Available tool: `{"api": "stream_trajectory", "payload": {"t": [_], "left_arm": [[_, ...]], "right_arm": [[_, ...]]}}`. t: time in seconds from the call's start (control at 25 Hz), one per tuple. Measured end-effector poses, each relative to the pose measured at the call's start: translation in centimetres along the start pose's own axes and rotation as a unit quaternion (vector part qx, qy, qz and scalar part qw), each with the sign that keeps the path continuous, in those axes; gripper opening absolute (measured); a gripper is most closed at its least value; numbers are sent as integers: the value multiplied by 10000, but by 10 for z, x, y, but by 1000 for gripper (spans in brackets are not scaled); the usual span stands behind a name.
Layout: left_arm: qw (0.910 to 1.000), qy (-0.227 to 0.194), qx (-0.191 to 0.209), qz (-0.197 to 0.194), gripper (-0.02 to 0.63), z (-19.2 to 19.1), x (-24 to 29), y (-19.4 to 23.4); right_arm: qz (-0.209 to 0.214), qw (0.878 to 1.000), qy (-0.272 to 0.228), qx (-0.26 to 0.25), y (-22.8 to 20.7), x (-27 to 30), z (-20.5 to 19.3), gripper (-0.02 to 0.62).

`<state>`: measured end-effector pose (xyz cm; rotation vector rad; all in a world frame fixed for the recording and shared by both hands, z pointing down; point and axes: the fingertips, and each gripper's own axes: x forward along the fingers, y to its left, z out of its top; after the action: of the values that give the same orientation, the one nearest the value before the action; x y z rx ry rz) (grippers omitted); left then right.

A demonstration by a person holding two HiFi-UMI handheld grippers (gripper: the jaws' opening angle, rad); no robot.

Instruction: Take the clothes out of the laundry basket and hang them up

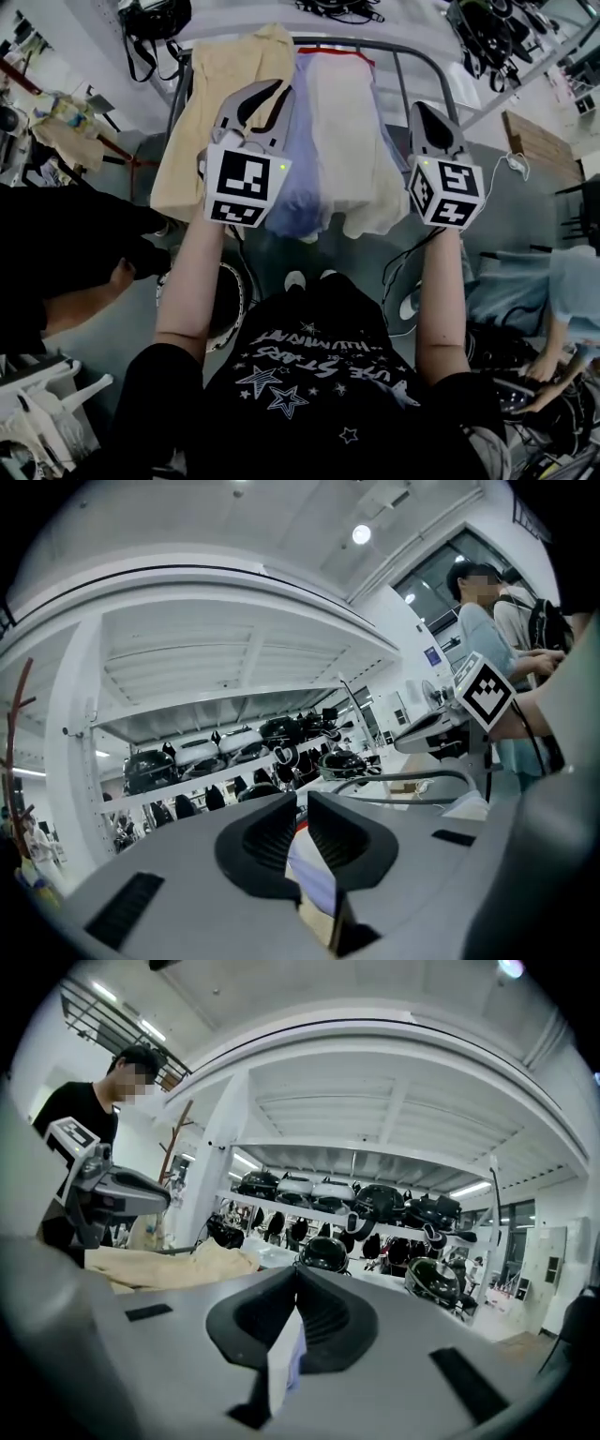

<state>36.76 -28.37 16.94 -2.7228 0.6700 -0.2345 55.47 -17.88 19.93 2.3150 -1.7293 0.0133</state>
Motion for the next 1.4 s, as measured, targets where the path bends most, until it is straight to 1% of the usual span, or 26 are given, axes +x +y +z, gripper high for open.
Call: {"api": "stream_trajectory", "payload": {"t": [0.16, 0.4, 0.68, 0.88, 1.16, 1.4], "left_arm": [[9999, -22, -161, -42, 32, -2, -9, -7], [9994, 113, -314, -59, 25, -11, -11, -23], [9977, 416, -535, -8, 23, -21, -13, -51], [9966, 528, -614, 137, 21, -20, -17, -61], [9930, 783, -785, 414, 20, -36, -40, -74], [9891, 989, -863, 674, 20, -43, -68, -96]], "right_arm": [[-25, 9996, -205, 170, 0, -13, 4, 11], [-29, 9993, -141, 331, -9, -23, -11, 11], [53, 9987, -51, 511, -29, -39, -27, 11], [173, 9984, -26, 545, -35, -44, -33, 11], [515, 9974, -12, 507, -19, -52, -41, 11], [815, 9958, 41, 416, -11, -77, -53, 11]]}}
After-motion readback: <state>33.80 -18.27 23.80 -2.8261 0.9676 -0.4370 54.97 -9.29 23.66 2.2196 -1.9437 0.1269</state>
